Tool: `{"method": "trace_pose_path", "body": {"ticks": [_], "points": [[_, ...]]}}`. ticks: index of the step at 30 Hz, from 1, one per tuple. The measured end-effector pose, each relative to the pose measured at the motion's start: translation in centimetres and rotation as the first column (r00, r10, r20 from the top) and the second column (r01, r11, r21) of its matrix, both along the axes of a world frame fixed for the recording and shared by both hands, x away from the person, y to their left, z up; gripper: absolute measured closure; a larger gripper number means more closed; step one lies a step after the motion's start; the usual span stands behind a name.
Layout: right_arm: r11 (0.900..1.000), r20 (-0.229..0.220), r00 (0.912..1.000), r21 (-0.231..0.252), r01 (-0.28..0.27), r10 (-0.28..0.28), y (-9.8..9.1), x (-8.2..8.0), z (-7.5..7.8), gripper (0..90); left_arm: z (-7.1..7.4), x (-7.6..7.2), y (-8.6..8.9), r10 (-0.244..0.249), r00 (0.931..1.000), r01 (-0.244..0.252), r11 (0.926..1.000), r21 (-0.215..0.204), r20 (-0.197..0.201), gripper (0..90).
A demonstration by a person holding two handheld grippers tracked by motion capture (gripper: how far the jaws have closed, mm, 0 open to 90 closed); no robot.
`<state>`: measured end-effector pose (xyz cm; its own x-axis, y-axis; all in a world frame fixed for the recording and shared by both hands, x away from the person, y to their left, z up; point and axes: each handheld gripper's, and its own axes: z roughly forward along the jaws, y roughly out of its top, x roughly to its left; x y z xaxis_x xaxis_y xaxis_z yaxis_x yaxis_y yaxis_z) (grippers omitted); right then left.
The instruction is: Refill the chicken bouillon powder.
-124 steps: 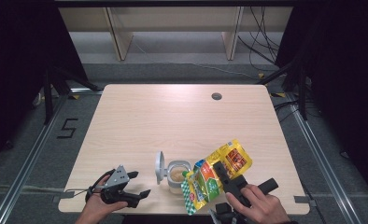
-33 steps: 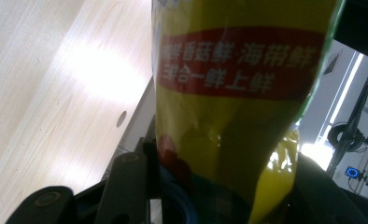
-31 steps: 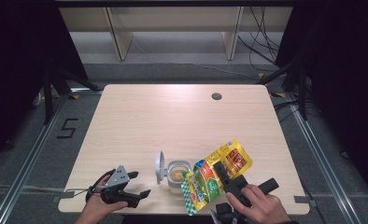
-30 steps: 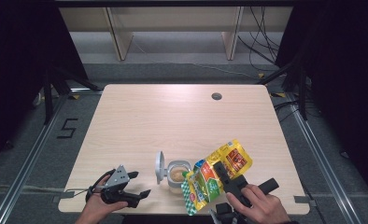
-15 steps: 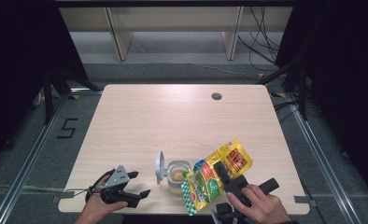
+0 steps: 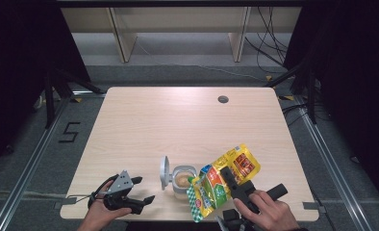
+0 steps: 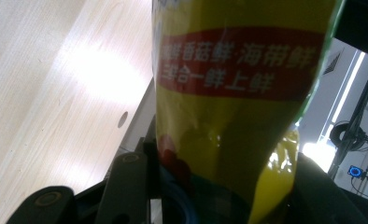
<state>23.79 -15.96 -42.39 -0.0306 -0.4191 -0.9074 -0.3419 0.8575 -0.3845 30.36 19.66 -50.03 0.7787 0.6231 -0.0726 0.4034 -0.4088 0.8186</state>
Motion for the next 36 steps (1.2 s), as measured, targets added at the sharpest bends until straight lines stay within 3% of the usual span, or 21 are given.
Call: {"method": "trace_pose_path", "body": {"ticks": [3, 4, 6, 7, 22, 23, 24, 25, 27, 29, 34, 36], "points": [[1.0000, 0.002, 1.0000, 0.003, 0.002, -0.002, -0.02, -0.03, 0.01, 61.1, 0.08, 0.09, 0.10, -0.017, 0.9998, 0.017, 0.9998, 0.014, 0.007, 18.2], [0.9994, 0.025, 0.9995, 0.028, -0.022, 0.021, -0.15, 0.04, -0.17, 61.1, 0.05, 0.07, 0.05, -0.010, 0.9999, 0.010, 0.9999, 0.009, 0.013, 18.2], [0.9997, 0.026, 0.9995, 0.015, -0.017, 0.016, -0.14, 0.02, -0.06, 61.1, 0.09, 0.10, 0.14, -0.015, 0.9998, 0.015, 0.9996, 0.024, 0.015, 18.2], [1.0000, 0.010, 0.9999, -0.002, 0.005, -0.005, -0.06, -0.06, 0.08, 61.1, 0.06, 0.09, 0.10, -0.012, 0.9998, 0.011, 0.9998, 0.016, 0.017, 18.2], [0.9999, -0.017, 0.9999, 0.009, 0.005, -0.005, -0.11, 0.09, -0.04, 62.1, 0.10, 0.12, 0.13, -0.021, 0.9997, 0.021, 0.9995, 0.022, 0.009, 18.2], [0.9995, -0.008, 0.9998, -0.024, -0.019, 0.019, -0.09, 0.27, 0.20, 62.2, 0.07, 0.08, 0.08, -0.018, 0.9998, 0.018, 0.9998, 0.011, 0.007, 18.2], [1.0000, -0.021, 0.9998, 0.009, 0.002, -0.002, -0.14, 0.16, 0.00, 62.3, 0.06, 0.08, 0.05, -0.017, 0.9998, 0.017, 0.9998, 0.007, 0.005, 18.2], [0.9999, -0.026, 0.9996, 0.012, 0.011, -0.010, -0.17, 0.15, -0.03, 62.4, 0.07, 0.10, 0.07, -0.018, 0.9998, 0.018, 0.9998, 0.011, 0.007, 18.2], [0.9998, -0.014, 0.9999, -0.015, -0.010, 0.010, -0.15, 0.26, 0.13, 62.5, 0.07, 0.10, 0.08, -0.020, 0.9998, 0.019, 0.9997, 0.014, 0.008, 18.2], [0.9998, -0.024, 0.9996, 0.013, 0.013, -0.013, -0.19, 0.12, 0.00, 62.6, 0.06, 0.10, 0.05, -0.022, 0.9997, 0.022, 0.9997, 0.011, 0.007, 18.2], [0.9999, -0.024, 0.9997, 0.011, 0.011, -0.011, -0.22, 0.16, 0.02, 62.6, 0.02, 0.01, -0.02, -0.009, 0.9999, 0.009, 1.0000, 0.001, -0.010, 18.2], [0.9999, -0.024, 0.9996, 0.012, 0.012, -0.012, -0.21, 0.15, 0.01, 62.7, 0.02, 0.10, 0.03, -0.021, 0.9997, 0.021, 0.9998, 0.004, 0.009, 18.2]]}}
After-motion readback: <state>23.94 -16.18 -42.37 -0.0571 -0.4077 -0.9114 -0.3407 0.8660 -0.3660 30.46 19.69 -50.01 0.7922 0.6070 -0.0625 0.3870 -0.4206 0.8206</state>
